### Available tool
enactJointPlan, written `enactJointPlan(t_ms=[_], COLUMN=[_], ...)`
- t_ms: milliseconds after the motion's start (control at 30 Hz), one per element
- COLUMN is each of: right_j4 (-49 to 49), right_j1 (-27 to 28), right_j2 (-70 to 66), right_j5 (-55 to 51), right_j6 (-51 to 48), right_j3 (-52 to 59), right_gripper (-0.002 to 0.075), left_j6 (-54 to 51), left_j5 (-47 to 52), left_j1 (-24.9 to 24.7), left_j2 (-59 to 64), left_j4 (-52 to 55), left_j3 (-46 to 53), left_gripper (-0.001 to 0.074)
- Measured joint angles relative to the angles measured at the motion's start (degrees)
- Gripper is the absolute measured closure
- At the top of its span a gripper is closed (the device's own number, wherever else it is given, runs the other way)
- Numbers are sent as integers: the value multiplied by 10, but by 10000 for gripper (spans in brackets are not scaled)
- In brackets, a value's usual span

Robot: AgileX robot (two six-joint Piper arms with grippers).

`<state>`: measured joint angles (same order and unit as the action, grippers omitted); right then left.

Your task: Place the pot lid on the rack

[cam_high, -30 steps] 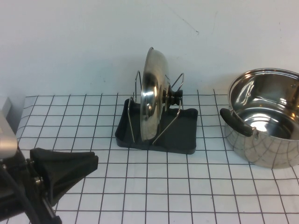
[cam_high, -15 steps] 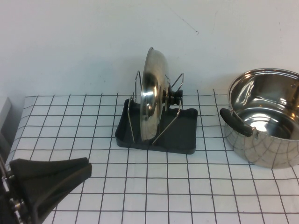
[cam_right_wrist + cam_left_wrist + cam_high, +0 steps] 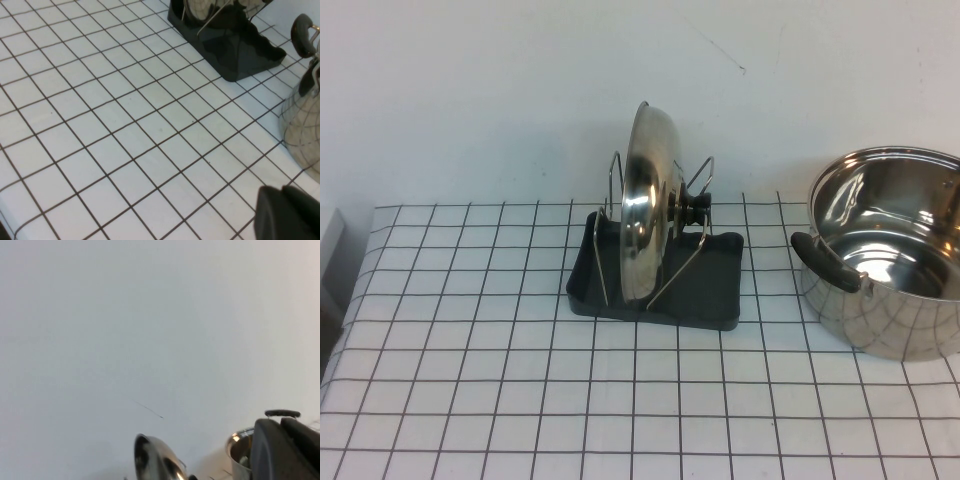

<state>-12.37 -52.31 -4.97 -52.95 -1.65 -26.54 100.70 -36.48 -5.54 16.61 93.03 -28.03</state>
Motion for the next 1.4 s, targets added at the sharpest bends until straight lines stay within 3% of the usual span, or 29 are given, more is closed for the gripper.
enactJointPlan(t_ms=[267, 367, 667, 833, 933, 1067, 1233, 1400], right_j4=[0, 0, 0, 0, 0, 0, 0, 0], right_j1=[0, 0, 0, 0, 0, 0, 0, 0], right_j2=[0, 0, 0, 0, 0, 0, 0, 0], right_j5=[0, 0, 0, 0, 0, 0, 0, 0], right_j6=[0, 0, 0, 0, 0, 0, 0, 0], right_j3=[0, 0, 0, 0, 0, 0, 0, 0], right_gripper=[724, 724, 725, 725, 725, 725, 725, 725], left_j6=[1, -37, -560, -759, -864, -943, -945, -939], left_j5=[76, 118, 277, 487, 559, 569, 493, 500], left_j1=[0, 0, 0, -13, -29, -40, -43, -20], left_j2=[-87, -89, -131, -167, -171, -172, -174, -174], left_j4=[-19, -97, -597, -822, -906, -959, -967, -968], left_j3=[56, 77, 181, 190, 193, 201, 273, 295], left_gripper=[736, 736, 736, 736, 736, 736, 736, 737])
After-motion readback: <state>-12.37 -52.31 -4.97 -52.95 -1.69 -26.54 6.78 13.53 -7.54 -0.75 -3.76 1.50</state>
